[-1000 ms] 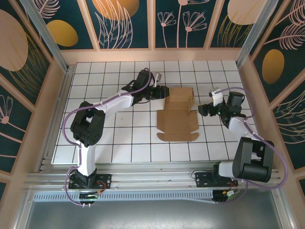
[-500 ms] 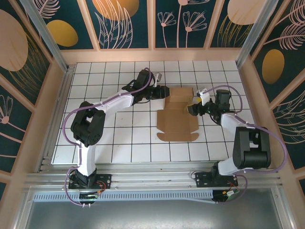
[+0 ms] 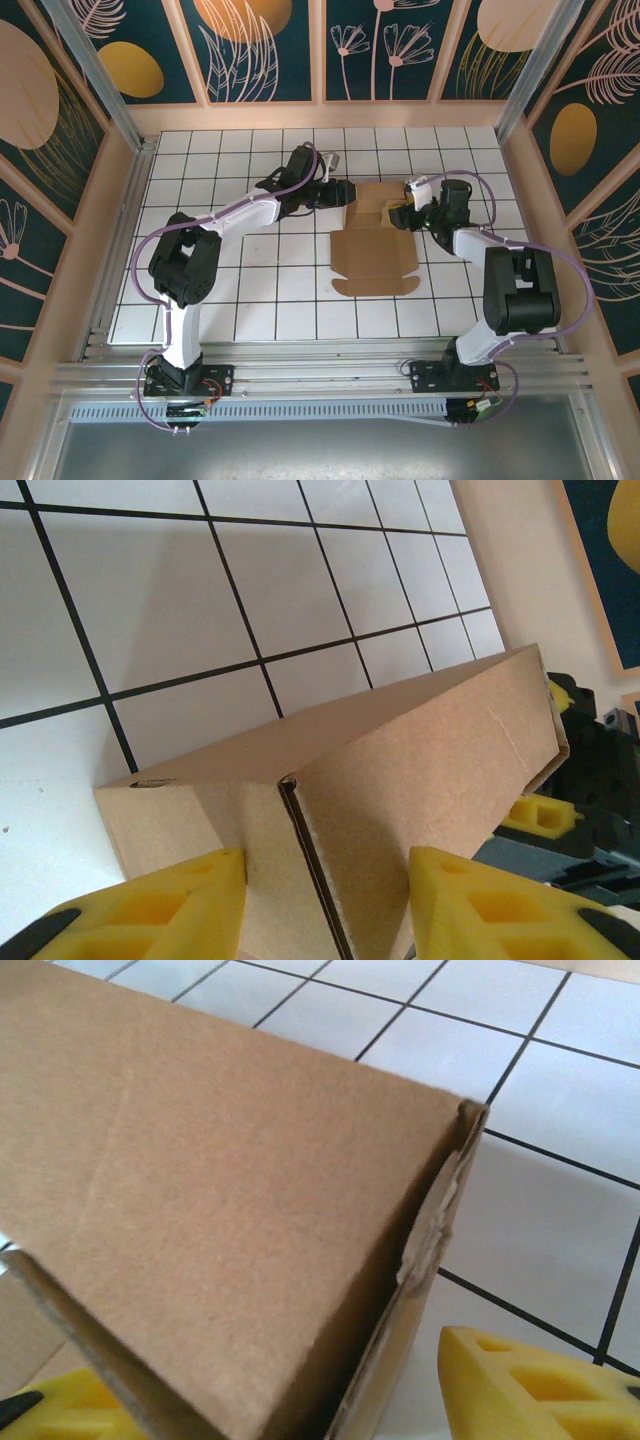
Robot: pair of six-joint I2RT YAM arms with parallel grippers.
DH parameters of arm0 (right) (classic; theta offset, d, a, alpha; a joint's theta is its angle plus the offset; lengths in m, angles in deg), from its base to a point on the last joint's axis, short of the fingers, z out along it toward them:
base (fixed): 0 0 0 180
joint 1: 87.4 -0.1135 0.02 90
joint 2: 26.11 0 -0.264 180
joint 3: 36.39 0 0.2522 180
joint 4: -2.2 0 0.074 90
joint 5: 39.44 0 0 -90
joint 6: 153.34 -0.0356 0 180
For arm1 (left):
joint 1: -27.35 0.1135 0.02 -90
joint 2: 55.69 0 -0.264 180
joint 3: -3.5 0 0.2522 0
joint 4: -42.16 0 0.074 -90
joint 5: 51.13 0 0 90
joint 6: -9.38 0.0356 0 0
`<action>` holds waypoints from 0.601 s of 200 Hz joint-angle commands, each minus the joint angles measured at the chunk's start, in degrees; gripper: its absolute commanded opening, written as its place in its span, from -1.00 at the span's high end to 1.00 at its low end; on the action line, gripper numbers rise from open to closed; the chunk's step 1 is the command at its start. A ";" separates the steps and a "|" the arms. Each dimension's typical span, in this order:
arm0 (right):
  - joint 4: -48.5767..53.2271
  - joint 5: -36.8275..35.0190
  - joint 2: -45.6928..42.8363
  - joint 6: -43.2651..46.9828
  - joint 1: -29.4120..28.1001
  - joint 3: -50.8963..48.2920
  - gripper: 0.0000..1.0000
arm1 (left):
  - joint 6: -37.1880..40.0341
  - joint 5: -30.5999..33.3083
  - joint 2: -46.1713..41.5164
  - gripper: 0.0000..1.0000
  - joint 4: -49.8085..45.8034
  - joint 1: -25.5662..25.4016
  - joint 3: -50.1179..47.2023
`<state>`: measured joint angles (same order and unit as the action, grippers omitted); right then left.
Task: Fold the paper box
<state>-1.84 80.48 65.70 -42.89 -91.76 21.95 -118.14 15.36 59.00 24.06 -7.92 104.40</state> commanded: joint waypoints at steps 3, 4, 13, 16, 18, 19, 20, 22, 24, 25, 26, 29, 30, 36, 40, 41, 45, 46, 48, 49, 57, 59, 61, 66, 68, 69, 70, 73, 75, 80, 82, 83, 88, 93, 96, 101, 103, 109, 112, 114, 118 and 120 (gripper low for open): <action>-1.33 -4.59 2.35 -1.25 -1.61 2.88 -0.09 | 0.44 -0.18 1.32 0.10 -2.34 -0.46 -0.01; -1.26 -4.81 2.43 -1.27 -1.70 2.97 -0.08 | 0.43 -0.20 1.32 0.11 -2.30 -0.44 -0.02; -0.63 -6.76 3.31 -1.75 -2.49 3.92 -0.03 | 0.41 -0.31 1.34 0.11 -2.21 -0.49 0.04; -0.39 -7.35 3.61 -1.95 -2.79 4.20 -0.02 | 0.36 -0.31 1.36 0.11 -2.17 -0.50 0.03; -0.21 -7.66 3.79 -2.05 -3.01 4.36 -0.01 | 0.32 -0.31 1.37 0.11 -2.17 -0.46 0.00; -0.13 -7.89 3.89 -2.11 -3.06 4.50 -0.01 | 0.33 -0.31 1.39 0.11 -2.17 -0.48 0.03; -0.04 -8.09 4.03 -2.18 -3.13 4.57 -0.01 | 0.29 -0.31 1.40 0.11 -2.17 -0.49 0.04; 0.20 -8.46 4.20 -2.28 -3.38 4.73 0.00 | 0.31 -0.31 1.41 0.11 -2.10 -0.52 0.10; 0.39 -8.86 4.39 -2.44 -3.57 4.91 0.00 | 0.33 -0.31 1.36 0.11 -2.08 -0.51 0.07; 0.44 -9.06 4.46 -2.43 -3.61 4.99 0.01 | 0.29 -0.31 1.39 0.11 -2.08 -0.46 0.10; 0.51 -9.25 4.53 -2.52 -3.75 5.08 0.01 | 0.32 -0.31 1.40 0.11 -2.08 -0.48 0.12; 0.73 -9.86 4.85 -2.73 -4.05 5.34 0.02 | 0.27 -0.31 1.46 0.11 -2.12 -0.48 0.16; 0.79 -10.04 4.95 -2.80 -4.11 5.43 0.02 | 0.26 -0.31 1.48 0.11 -2.14 -0.49 0.20; 1.28 -11.32 5.51 -3.40 -4.75 5.88 0.02 | 0.32 -0.31 1.49 0.11 -2.17 -0.51 0.38; 1.63 -12.13 5.90 -3.79 -5.11 6.23 0.03 | 0.34 -0.31 1.43 0.11 -2.17 -0.49 0.37; 1.72 -12.32 6.04 -3.90 -5.21 6.27 0.03 | 0.34 -0.31 1.43 0.11 -2.17 -0.50 0.42; 1.99 -13.12 6.43 -4.23 -5.57 6.59 0.03 | 0.27 -0.31 1.47 0.11 -2.17 -0.51 0.47; 2.08 -13.34 6.49 -4.34 -5.66 6.67 0.03 | 0.31 -0.31 1.48 0.11 -2.17 -0.51 0.44; 2.18 -13.73 6.66 -4.58 -5.77 6.84 0.04 | 0.33 -0.31 1.49 0.11 -2.12 -0.53 0.44; 2.26 -13.82 6.73 -4.65 -5.80 6.88 0.04 | 0.34 -0.31 1.45 0.11 -2.14 -0.52 0.42; 2.63 -15.16 7.34 -5.01 -6.40 7.30 0.06 | 0.34 -0.31 1.52 0.11 -2.12 -0.46 0.55; 2.72 -15.50 7.44 -5.10 -6.55 7.39 0.06 | 0.32 -0.27 1.52 0.11 -2.15 -0.43 0.51; 2.69 -15.85 7.60 -5.14 -6.67 7.44 0.07 | 0.27 -0.30 1.50 0.11 -2.16 -0.49 0.54; 2.69 -16.68 7.90 -5.24 -6.97 7.45 0.09 | 0.29 -0.31 1.58 0.11 -2.17 -0.47 0.51; 2.66 -17.13 8.09 -5.24 -7.15 7.52 0.09 | 0.30 -0.31 1.56 0.11 -2.17 -0.50 0.54; 2.76 -17.33 8.11 -5.24 -7.20 7.57 0.09 | 0.32 -0.31 1.57 0.11 -2.21 -0.50 0.56; 2.86 -17.51 8.16 -5.20 -7.26 7.65 0.09 | 0.29 -0.31 1.54 0.11 -2.23 -0.50 0.53; 3.08 -18.04 8.42 -5.16 -7.43 7.76 0.10 | 0.33 -0.36 1.55 0.11 -2.25 -0.45 0.52; 3.18 -18.40 8.61 -5.16 -7.55 7.93 0.11 | 0.32 -0.39 1.58 0.11 -2.25 -0.45 0.57; 3.30 -19.27 8.94 -5.15 -7.82 8.18 0.13 | 0.34 -0.40 1.52 0.11 -2.25 -0.50 0.58; 3.48 -19.63 9.03 -5.15 -7.91 8.25 0.14 | 0.34 -0.36 1.50 0.11 -2.19 -0.46 0.56; 3.52 -19.76 9.15 -5.15 -7.93 8.34 0.14 | 0.30 -0.33 1.50 0.11 -2.22 -0.48 0.57; 3.72 -20.31 9.48 -5.17 -8.05 8.66 0.16 | 0.33 -0.40 1.58 0.11 -2.17 -0.45 0.53; 4.31 -20.70 9.75 -5.10 -8.27 9.04 0.19 | 0.32 -0.48 1.54 0.11 -2.17 -0.54 0.56; 4.66 -20.87 9.97 -5.00 -8.38 9.38 0.22 | 0.32 -0.49 1.56 0.11 -2.17 -0.44 0.54; 5.18 -21.29 10.26 -5.02 -8.53 9.89 0.25 | 0.32 -0.57 1.58 0.11 -2.17 -0.45 0.56; 5.40 -21.43 10.41 -5.03 -8.55 10.13 0.27 | 0.29 -0.57 1.54 0.11 -2.17 -0.47 0.51; 5.93 -21.85 10.91 -5.08 -8.79 10.71 0.30 | 0.26 -0.49 1.54 0.11 -2.17 -0.44 0.47; 6.20 -22.05 11.15 -5.07 -8.86 10.93 0.32 | 0.23 -0.49 1.58 0.11 -2.10 -0.50 0.52; 6.33 -22.23 11.34 -5.07 -9.01 11.11 0.34 | 0.25 -0.44 1.61 0.11 -2.08 -0.44 0.52; 6.57 -22.58 11.61 -5.03 -9.08 11.42 0.37 | 0.21 -0.42 1.67 0.11 -2.08 -0.49 0.57; 6.69 -22.83 11.63 -4.95 -9.22 11.57 0.40 | 0.20 -0.45 1.61 0.11 -2.08 -0.44 0.51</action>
<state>0.15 61.13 74.66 -47.51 -99.35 31.28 -118.18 15.97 59.00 24.04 -7.81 104.40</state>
